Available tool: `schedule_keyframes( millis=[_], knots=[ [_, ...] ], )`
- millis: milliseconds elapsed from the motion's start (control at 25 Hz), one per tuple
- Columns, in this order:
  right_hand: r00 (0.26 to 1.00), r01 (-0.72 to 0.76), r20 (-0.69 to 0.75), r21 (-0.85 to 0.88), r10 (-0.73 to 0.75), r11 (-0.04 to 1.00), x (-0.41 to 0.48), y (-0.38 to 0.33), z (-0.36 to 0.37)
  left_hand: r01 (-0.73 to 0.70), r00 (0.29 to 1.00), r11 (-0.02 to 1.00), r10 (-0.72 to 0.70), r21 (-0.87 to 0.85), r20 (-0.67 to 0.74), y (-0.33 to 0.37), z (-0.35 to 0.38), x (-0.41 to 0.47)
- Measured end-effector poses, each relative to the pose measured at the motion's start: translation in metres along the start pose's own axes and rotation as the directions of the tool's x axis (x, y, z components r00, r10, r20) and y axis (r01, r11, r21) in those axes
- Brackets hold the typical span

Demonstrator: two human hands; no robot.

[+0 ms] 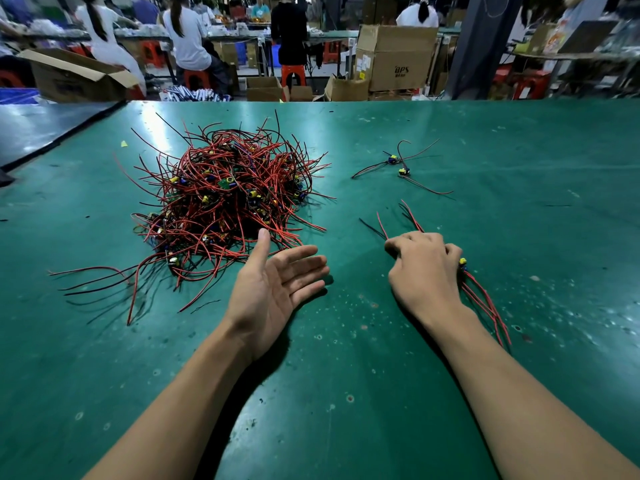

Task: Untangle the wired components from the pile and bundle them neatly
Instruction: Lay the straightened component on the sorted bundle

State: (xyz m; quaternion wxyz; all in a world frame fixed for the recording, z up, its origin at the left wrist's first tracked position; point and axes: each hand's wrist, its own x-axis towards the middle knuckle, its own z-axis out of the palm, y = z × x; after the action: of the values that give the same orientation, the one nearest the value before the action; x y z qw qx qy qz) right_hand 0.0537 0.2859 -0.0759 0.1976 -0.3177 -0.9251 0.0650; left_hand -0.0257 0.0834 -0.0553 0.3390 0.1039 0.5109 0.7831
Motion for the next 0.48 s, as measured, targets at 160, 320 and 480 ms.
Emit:
schedule_keyframes(
  millis=[160,320,480],
  knots=[
    [0.972,-0.23,-0.048,0.005,0.23,0.973,0.002,0.01,-0.005,0.0,1.0,1.0,0.0,0.003,0.003,0.0,-0.001,-0.001],
    [0.953,-0.303,-0.014,-0.021,0.303,0.953,0.004,0.014,-0.007,0.002,1.0,1.0,-0.002,0.001,-0.003,0.0,0.0,0.0],
    [0.949,-0.311,-0.05,-0.003,0.31,0.95,0.007,0.018,-0.007,0.004,1.0,1.0,-0.004,0.001,0.003,0.0,0.0,-0.001]
  ],
)
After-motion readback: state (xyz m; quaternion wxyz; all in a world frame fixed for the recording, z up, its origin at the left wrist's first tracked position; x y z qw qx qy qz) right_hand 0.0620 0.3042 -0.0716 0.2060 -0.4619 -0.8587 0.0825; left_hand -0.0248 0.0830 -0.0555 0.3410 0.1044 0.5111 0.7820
